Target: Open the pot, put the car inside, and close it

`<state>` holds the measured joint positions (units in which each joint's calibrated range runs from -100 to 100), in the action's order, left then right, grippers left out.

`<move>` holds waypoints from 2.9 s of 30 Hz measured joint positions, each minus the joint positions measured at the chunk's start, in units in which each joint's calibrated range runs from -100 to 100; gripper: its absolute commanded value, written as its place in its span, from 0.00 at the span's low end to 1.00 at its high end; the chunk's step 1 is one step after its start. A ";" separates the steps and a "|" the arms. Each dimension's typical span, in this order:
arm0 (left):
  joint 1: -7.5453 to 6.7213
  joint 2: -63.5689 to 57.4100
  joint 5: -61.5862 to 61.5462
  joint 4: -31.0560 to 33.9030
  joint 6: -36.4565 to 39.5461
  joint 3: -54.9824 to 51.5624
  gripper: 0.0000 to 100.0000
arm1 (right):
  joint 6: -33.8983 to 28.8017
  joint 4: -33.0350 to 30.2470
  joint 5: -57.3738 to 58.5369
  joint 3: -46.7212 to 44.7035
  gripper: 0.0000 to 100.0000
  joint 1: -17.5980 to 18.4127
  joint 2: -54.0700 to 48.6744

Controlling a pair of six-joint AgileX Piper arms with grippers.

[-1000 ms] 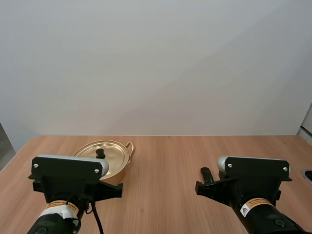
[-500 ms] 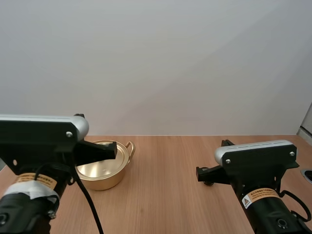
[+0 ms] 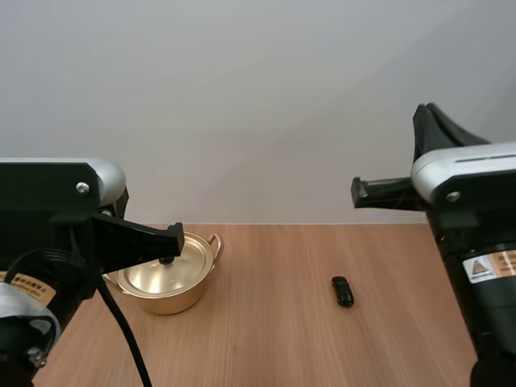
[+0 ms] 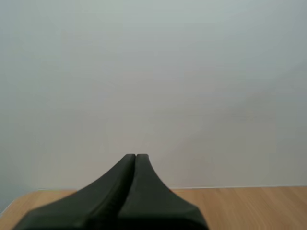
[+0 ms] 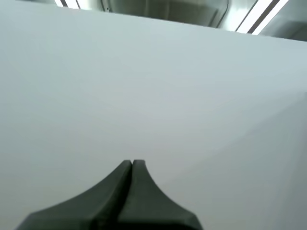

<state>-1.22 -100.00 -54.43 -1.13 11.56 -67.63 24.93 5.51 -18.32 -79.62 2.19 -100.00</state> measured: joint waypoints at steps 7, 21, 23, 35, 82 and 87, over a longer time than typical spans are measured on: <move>0.00 1.94 6.68 -0.91 -3.43 0.91 0.00 | 4.33 0.12 18.32 6.97 0.00 0.00 0.00; 0.86 24.48 -14.59 -11.48 -17.56 6.02 0.00 | 10.85 0.21 54.82 6.97 0.00 0.00 2.36; 1.79 28.05 -15.13 -11.91 -18.81 7.57 0.00 | 10.85 0.21 60.40 6.97 0.00 0.00 2.36; 3.94 50.87 -10.66 -12.70 -23.87 16.35 0.00 | 10.98 0.26 82.62 6.97 0.00 0.00 2.36; 3.94 86.01 -18.48 -2.90 -22.19 25.29 0.92 | 10.89 0.70 82.28 6.97 0.00 0.28 2.20; 3.94 87.41 -17.68 -2.82 -22.19 25.29 0.92 | 10.89 0.70 82.28 6.97 0.00 0.28 2.20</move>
<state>2.72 -12.59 -72.10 -3.95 -10.62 -42.34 35.83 6.22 63.96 -72.66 2.47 -97.80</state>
